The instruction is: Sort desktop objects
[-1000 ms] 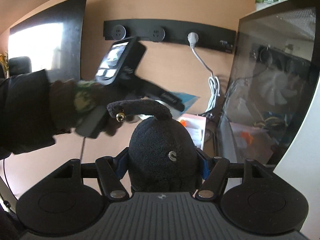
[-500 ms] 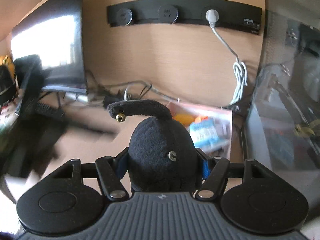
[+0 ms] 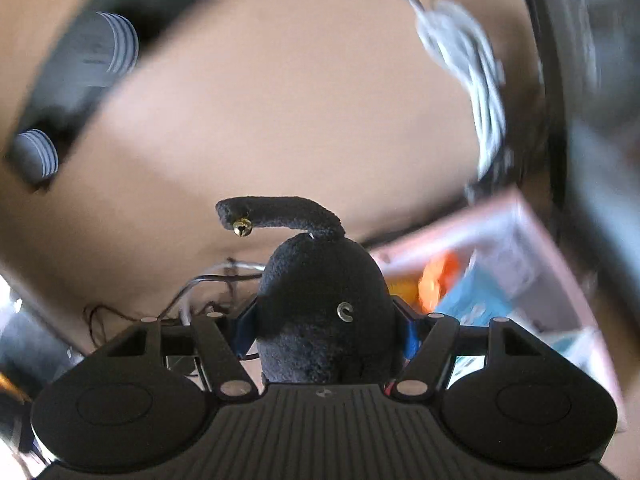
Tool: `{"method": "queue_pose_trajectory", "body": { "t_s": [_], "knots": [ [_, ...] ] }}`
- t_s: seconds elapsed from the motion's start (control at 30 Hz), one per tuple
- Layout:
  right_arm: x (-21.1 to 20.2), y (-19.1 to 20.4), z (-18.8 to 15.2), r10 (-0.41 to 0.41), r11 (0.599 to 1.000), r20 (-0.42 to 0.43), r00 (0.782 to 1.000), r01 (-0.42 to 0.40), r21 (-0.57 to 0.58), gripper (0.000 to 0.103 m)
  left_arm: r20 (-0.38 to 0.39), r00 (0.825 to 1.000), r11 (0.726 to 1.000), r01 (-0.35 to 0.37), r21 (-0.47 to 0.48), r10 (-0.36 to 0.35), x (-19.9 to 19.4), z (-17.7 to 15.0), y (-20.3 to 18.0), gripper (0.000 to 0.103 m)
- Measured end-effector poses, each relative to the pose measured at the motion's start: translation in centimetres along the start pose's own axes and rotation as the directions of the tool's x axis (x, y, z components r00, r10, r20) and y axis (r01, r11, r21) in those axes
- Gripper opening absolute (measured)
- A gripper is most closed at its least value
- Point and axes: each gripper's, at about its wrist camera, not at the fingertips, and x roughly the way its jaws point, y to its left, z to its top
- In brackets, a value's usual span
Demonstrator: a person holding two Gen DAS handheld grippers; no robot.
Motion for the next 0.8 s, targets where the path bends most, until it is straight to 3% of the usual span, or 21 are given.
{"method": "queue_pose_trajectory", "body": {
  "t_s": [0.07,0.17,0.3,0.33,0.4,0.47,0.53,0.67,0.7,0.8],
  "knots": [
    [1.4,-0.9,-0.1,-0.106,0.994,0.008,0.994,0.105,0.010,0.069,0.003,1.000,0.999,-0.025,-0.024,0.026,0.0,0.1,0.9,0.101],
    [0.2,-1.4,-0.2,-0.221,0.973,0.112,0.969,0.226,-0.033,0.076,-0.001,0.999,0.997,-0.039,-0.059,0.039,0.5,0.5,2.0,0.102],
    [-1.5,-1.5,-0.5,-0.286,0.944,0.209,0.935,0.312,-0.104,0.074,-0.012,0.999,0.997,-0.039,-0.066,0.038,1.7,1.1,2.1,0.102],
    [-1.6,-1.4,-0.5,-0.290,0.936,0.232,0.929,0.326,-0.134,0.068,-0.014,0.999,0.998,-0.033,-0.062,0.033,1.9,1.2,1.9,0.102],
    [-1.8,-0.8,-0.8,-0.272,0.924,0.260,0.926,0.327,-0.198,0.056,-0.021,1.000,0.999,-0.018,-0.045,0.017,2.3,1.4,1.3,0.103],
    [-1.4,0.0,-0.5,-0.246,0.919,0.264,0.932,0.312,-0.243,0.055,-0.028,1.000,1.000,-0.009,-0.017,0.009,2.7,1.6,0.6,0.103],
    [0.3,0.4,0.3,-0.199,0.937,0.223,0.954,0.252,-0.243,0.055,-0.029,1.000,1.000,-0.005,0.010,0.005,2.8,1.8,-0.1,0.103],
    [4.0,-0.1,0.5,-0.198,0.958,0.097,0.975,0.214,-0.193,0.052,-0.026,1.000,0.999,0.001,0.034,0.000,2.8,2.0,-0.7,0.103],
    [3.7,-0.3,0.3,-0.173,0.971,0.076,0.982,0.183,-0.150,0.047,-0.027,1.000,0.999,-0.001,0.032,0.002,2.8,1.9,-0.7,0.103],
    [1.1,-0.6,-0.6,-0.102,0.994,0.013,0.995,0.103,-0.049,0.047,-0.035,0.999,1.000,-0.010,0.003,0.010,3.3,2.0,-0.2,0.103]
  ]
}}
